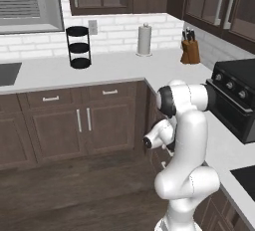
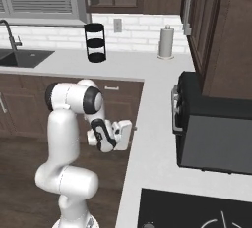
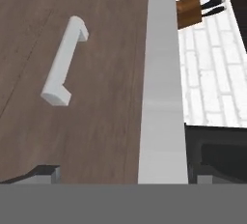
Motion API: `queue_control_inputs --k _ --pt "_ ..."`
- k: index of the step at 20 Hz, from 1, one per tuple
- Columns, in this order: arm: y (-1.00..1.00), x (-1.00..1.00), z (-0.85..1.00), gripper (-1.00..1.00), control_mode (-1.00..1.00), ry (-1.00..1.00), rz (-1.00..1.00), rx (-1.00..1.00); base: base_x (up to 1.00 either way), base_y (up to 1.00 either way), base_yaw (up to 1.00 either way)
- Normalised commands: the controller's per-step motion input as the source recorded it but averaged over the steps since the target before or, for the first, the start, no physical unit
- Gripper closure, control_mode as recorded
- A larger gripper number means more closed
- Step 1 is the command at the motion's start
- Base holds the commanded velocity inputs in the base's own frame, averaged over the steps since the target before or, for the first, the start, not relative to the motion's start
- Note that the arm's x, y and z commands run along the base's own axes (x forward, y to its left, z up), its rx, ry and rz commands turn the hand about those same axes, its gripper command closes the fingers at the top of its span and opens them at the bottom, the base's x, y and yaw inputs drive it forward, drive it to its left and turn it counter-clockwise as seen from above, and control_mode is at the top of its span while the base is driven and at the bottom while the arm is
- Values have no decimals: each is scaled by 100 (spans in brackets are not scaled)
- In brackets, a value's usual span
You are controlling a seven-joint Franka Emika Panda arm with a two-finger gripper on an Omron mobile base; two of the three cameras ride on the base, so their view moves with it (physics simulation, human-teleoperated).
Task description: Take a straw from the drawer in front and place it inside the glass cup on the dining counter.
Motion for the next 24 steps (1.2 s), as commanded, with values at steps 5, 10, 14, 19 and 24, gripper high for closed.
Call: queue_control_inputs --k 5,10,14,19,24 --pt "74 0 -25 -100 -100 0 1 -1 0 0 0" --pt "59 -1 -22 -100 -100 1 0 -1 0 0 0" --pt "-1 12 -20 -100 -100 2 0 3 0 0 0" --pt "-14 24 -23 -100 -100 0 3 4 0 0 0" --pt "-16 33 -14 -100 -100 0 3 1 0 0 0"
